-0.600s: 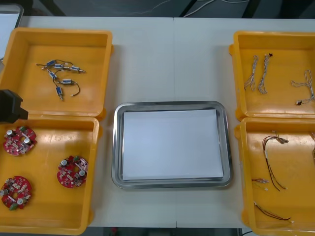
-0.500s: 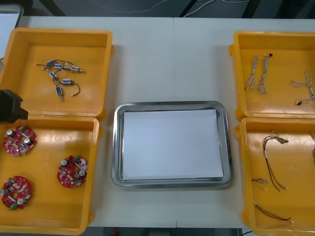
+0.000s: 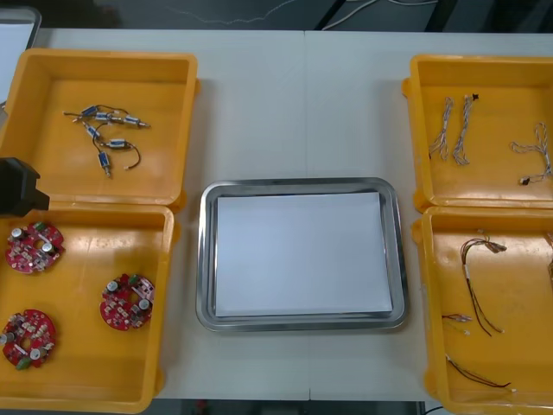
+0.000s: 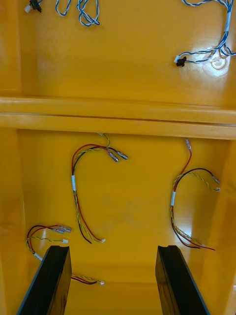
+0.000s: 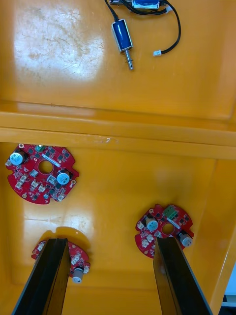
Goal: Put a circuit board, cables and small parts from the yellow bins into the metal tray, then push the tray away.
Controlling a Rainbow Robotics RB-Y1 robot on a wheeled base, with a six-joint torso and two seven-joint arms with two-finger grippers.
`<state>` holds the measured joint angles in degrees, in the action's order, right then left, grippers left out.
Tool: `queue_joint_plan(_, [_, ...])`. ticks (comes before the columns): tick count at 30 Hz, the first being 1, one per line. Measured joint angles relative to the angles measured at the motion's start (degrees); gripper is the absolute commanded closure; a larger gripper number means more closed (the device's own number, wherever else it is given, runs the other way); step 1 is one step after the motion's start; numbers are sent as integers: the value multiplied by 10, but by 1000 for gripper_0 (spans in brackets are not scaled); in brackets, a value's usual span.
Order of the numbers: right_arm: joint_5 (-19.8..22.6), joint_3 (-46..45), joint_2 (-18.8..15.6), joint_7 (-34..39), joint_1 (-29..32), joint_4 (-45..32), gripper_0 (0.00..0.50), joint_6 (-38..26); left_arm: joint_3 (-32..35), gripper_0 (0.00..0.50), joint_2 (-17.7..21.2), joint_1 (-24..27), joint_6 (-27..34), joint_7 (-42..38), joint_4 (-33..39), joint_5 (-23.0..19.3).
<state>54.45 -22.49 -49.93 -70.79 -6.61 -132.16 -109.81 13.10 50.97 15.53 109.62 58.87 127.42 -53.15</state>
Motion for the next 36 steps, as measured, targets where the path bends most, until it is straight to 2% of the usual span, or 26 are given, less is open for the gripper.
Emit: queue_joint_plan(36, [0, 0, 0, 0, 0, 0, 0, 0, 0, 0, 0, 0, 0, 0, 0, 0])
